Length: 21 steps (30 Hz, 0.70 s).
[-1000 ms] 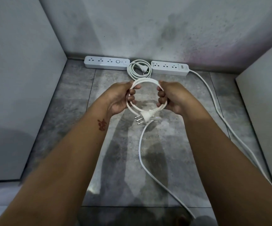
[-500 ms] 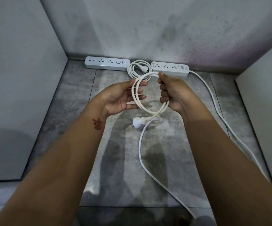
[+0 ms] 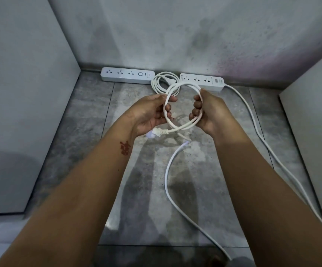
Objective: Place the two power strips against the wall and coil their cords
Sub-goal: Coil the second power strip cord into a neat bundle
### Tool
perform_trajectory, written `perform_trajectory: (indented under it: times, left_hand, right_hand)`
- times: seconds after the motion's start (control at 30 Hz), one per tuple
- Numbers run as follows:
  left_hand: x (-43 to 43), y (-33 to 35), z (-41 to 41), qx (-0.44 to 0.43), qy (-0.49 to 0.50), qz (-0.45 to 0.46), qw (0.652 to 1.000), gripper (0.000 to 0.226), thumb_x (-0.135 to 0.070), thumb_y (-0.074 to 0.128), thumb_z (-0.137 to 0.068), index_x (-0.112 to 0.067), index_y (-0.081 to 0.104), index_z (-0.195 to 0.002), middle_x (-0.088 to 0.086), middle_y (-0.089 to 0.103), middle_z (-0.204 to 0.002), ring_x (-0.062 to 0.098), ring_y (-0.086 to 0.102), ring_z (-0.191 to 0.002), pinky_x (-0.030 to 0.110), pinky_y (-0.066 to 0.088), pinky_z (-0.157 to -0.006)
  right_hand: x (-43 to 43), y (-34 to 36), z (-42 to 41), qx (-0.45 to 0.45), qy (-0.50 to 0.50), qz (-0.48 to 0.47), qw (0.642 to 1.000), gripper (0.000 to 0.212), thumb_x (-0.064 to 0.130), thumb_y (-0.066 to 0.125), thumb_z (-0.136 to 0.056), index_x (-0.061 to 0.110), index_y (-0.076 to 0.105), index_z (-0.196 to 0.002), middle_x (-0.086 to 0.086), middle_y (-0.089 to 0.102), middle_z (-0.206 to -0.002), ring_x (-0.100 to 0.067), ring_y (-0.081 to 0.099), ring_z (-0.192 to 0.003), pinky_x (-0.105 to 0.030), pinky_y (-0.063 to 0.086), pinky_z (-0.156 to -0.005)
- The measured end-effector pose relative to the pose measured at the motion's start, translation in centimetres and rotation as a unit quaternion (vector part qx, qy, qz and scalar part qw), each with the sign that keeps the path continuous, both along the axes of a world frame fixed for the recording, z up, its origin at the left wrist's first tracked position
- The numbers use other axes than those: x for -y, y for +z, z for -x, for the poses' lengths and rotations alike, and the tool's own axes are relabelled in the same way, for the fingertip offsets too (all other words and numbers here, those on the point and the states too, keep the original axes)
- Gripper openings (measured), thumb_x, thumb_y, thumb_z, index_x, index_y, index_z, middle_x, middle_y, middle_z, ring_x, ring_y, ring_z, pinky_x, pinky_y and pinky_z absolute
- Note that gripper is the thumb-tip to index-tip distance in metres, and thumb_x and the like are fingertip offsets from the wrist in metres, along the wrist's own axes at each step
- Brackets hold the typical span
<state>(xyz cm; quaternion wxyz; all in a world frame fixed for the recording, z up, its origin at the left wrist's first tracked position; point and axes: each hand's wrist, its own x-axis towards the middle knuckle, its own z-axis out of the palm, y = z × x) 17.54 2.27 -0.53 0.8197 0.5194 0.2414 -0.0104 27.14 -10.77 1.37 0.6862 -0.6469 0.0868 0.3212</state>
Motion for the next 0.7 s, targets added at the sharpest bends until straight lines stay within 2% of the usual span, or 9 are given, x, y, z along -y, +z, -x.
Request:
perform_trajectory:
  times: [0.1, 0.17, 0.3, 0.37, 0.43, 0.5, 0.53, 0.63, 0.7]
  left_hand:
    - [-0.2, 0.1, 0.0, -0.016, -0.041, -0.046, 0.998, 0.031, -0.02, 0.039, -0.104, -0.007, 0.067, -0.099, 0.001, 0.054, -0.066, 0.016, 0.054, -0.058, 0.031, 0.056, -0.069]
    - [-0.5, 0.2, 0.2, -0.019, -0.056, -0.066, 0.996, 0.031, -0.021, 0.039, -0.104, -0.008, 0.067, -0.1, 0.001, 0.057, -0.067, 0.017, 0.058, -0.061, 0.03, 0.057, -0.067]
    - [-1.2, 0.2, 0.7, -0.019, -0.099, -0.104, 0.989, 0.031, -0.026, 0.042, -0.104, -0.014, 0.069, -0.109, 0.004, 0.071, -0.087, 0.023, 0.069, -0.087, 0.032, 0.056, -0.083]
    - [-1.2, -0.2, 0.4, -0.019, -0.067, -0.136, 0.988, 0.026, -0.025, 0.045, -0.102, -0.019, 0.068, -0.11, 0.004, 0.071, -0.102, 0.021, 0.066, -0.097, 0.032, 0.051, -0.091]
    - [-1.0, -0.6, 0.0, -0.023, 0.021, -0.166, 0.986, 0.018, -0.022, 0.05, -0.099, -0.017, 0.066, -0.108, 0.003, 0.065, -0.103, 0.017, 0.06, -0.091, 0.029, 0.049, -0.084]
    - [-0.9, -0.8, 0.2, -0.024, 0.095, -0.169, 0.981, 0.013, -0.022, 0.054, -0.098, -0.013, 0.062, -0.095, 0.001, 0.057, -0.085, 0.015, 0.053, -0.074, 0.027, 0.046, -0.068]
    - [-1.0, -0.9, 0.4, -0.024, 0.09, -0.142, 0.986, 0.019, -0.024, 0.053, -0.098, -0.012, 0.059, -0.085, 0.001, 0.053, -0.076, 0.015, 0.049, -0.066, 0.026, 0.043, -0.06]
    - [-0.6, -0.7, 1.6, -0.048, -0.105, -0.01, 0.993, 0.04, -0.037, 0.044, -0.101, -0.01, 0.061, -0.076, 0.004, 0.057, -0.066, 0.016, 0.053, -0.059, 0.023, 0.046, -0.052]
    - [0.2, -0.9, 2.3, -0.085, -0.267, 0.013, 0.96, 0.057, -0.054, 0.039, -0.094, -0.003, 0.066, -0.096, 0.012, 0.067, -0.082, 0.021, 0.065, -0.07, 0.026, 0.055, -0.062]
  right_hand:
    - [0.2, 0.4, -0.3, 0.09, 0.083, 0.111, 0.986, 0.031, 0.039, 0.052, -0.097, 0.014, 0.06, -0.081, 0.002, 0.04, -0.066, -0.013, 0.034, -0.048, -0.026, 0.041, -0.052]
    - [0.2, 0.6, -0.4, 0.123, 0.115, 0.133, 0.977, 0.032, 0.041, 0.056, -0.095, 0.013, 0.06, -0.081, 0.001, 0.038, -0.066, -0.013, 0.032, -0.048, -0.026, 0.037, -0.05]
    - [0.0, 0.7, -0.4, 0.127, 0.098, 0.098, 0.982, 0.031, 0.038, 0.058, -0.096, 0.012, 0.055, -0.078, 0.0, 0.028, -0.062, -0.011, 0.025, -0.043, -0.021, 0.028, -0.042]
    - [-0.2, 0.5, -0.3, 0.122, 0.065, 0.079, 0.987, 0.031, 0.036, 0.057, -0.097, 0.014, 0.052, -0.075, 0.001, 0.026, -0.06, -0.01, 0.023, -0.04, -0.019, 0.026, -0.04]
    - [-0.3, 0.4, -0.3, 0.128, 0.03, 0.067, 0.989, 0.032, 0.035, 0.055, -0.098, 0.016, 0.049, -0.073, 0.001, 0.025, -0.059, -0.009, 0.023, -0.038, -0.018, 0.025, -0.038]
    - [-0.2, 0.3, -0.4, 0.13, -0.011, 0.054, 0.99, 0.032, 0.034, 0.054, -0.099, 0.016, 0.049, -0.073, 0.001, 0.027, -0.059, -0.009, 0.023, -0.038, -0.017, 0.025, -0.039]
    - [-0.1, 0.3, -0.5, 0.127, -0.032, 0.047, 0.99, 0.032, 0.034, 0.053, -0.099, 0.016, 0.049, -0.074, 0.001, 0.029, -0.059, -0.01, 0.024, -0.039, -0.017, 0.025, -0.039]
    - [-0.1, 0.3, -1.1, 0.109, -0.083, 0.018, 0.99, 0.032, 0.034, 0.05, -0.101, 0.015, 0.049, -0.075, 0.002, 0.032, -0.063, -0.01, 0.024, -0.04, -0.018, 0.025, -0.039]
    - [-0.2, 0.3, -1.3, 0.1, -0.106, 0.004, 0.989, 0.032, 0.034, 0.05, -0.101, 0.015, 0.049, -0.076, 0.003, 0.035, -0.064, -0.008, 0.025, -0.037, -0.018, 0.026, -0.039]
